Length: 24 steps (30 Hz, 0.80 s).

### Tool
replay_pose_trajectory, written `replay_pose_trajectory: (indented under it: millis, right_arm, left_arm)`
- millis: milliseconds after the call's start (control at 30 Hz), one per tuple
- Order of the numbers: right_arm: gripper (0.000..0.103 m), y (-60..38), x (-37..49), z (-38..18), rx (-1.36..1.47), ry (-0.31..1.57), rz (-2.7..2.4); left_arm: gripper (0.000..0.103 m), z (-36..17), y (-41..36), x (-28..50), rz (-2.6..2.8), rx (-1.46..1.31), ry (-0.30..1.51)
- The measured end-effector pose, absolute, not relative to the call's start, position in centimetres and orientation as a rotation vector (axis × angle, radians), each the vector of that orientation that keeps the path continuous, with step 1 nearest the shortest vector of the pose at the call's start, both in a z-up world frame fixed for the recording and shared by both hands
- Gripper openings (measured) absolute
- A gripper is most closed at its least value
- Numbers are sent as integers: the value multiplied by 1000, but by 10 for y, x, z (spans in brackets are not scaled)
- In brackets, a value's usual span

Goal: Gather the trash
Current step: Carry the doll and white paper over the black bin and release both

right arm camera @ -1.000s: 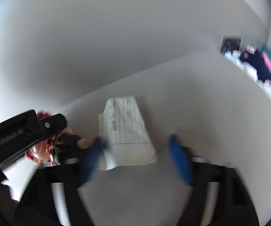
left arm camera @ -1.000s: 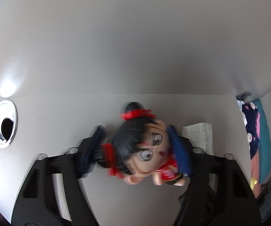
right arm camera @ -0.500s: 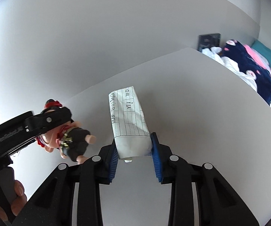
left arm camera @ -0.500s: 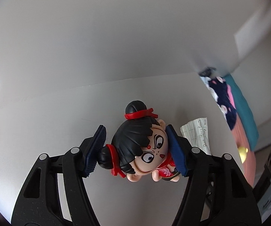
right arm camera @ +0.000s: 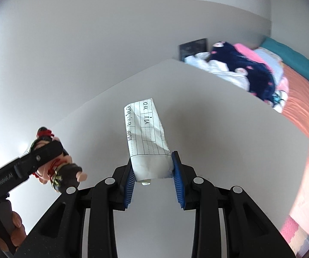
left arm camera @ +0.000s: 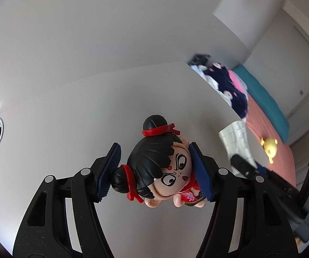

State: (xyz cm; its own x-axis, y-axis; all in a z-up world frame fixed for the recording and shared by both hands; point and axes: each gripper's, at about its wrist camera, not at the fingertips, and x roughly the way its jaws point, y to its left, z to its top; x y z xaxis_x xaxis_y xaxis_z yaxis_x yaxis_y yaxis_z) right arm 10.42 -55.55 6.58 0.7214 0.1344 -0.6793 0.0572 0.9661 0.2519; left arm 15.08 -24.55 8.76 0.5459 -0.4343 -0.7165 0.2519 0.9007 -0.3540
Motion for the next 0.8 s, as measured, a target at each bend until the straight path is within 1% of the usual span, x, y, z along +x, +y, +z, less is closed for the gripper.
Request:
replay_pose_trajectory:
  millis: [200,433,567,800]
  right_arm:
    - [34,-593,49,75,309,733,-26]
    - [34,-643,-31,80,364,689,-120]
    - [34,-674,-83,74,403,673,-188]
    - [34,-716,-158,51,451,676,-294]
  left_arm:
    - [63,99,-277,102,-488,-158,891]
    - [63,105,-337,34,-598,-63,877]
    - [63,105,-376,-11,-684,3,872]
    - [63,91,-434,-64,-791,94,883]
